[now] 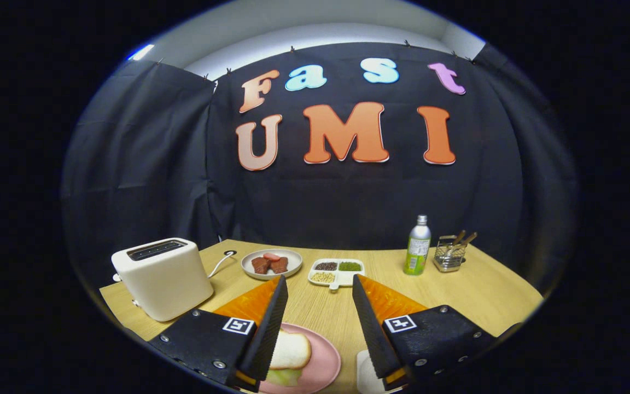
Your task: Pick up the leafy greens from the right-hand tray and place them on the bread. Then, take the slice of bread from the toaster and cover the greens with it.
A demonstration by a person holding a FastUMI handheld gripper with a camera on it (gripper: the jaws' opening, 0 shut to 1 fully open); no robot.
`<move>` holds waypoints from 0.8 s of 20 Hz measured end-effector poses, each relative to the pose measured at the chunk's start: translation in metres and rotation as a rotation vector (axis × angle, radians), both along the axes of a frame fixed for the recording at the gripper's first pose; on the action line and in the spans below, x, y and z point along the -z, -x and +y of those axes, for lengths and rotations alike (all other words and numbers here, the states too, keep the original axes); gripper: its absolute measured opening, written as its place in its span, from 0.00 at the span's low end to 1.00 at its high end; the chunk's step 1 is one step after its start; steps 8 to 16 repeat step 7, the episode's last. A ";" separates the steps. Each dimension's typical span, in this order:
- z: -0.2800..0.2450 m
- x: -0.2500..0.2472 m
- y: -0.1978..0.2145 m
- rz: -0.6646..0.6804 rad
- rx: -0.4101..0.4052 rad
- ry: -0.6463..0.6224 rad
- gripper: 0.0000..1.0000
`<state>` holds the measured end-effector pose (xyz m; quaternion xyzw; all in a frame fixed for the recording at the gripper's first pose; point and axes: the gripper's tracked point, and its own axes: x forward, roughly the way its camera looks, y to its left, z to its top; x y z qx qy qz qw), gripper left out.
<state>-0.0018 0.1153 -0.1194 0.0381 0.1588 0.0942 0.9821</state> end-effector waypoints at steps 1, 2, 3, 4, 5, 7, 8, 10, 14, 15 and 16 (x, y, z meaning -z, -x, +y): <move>-0.006 -0.008 -0.001 -0.029 0.020 0.017 0.72; -0.010 -0.016 -0.001 -0.058 0.036 0.028 0.72; -0.012 -0.023 -0.001 -0.082 0.049 0.034 0.73; -0.013 -0.030 0.001 -0.107 0.053 0.038 0.75; -0.013 -0.036 0.002 -0.128 0.057 0.046 0.75; -0.017 -0.048 0.003 -0.169 0.070 0.064 0.75; -0.017 -0.048 0.003 -0.169 0.070 0.064 0.75; -0.017 -0.048 0.003 -0.169 0.070 0.064 0.75; -0.017 -0.048 0.003 -0.169 0.070 0.064 0.75; -0.017 -0.048 0.003 -0.169 0.070 0.064 0.75; -0.017 -0.048 0.003 -0.169 0.070 0.064 0.75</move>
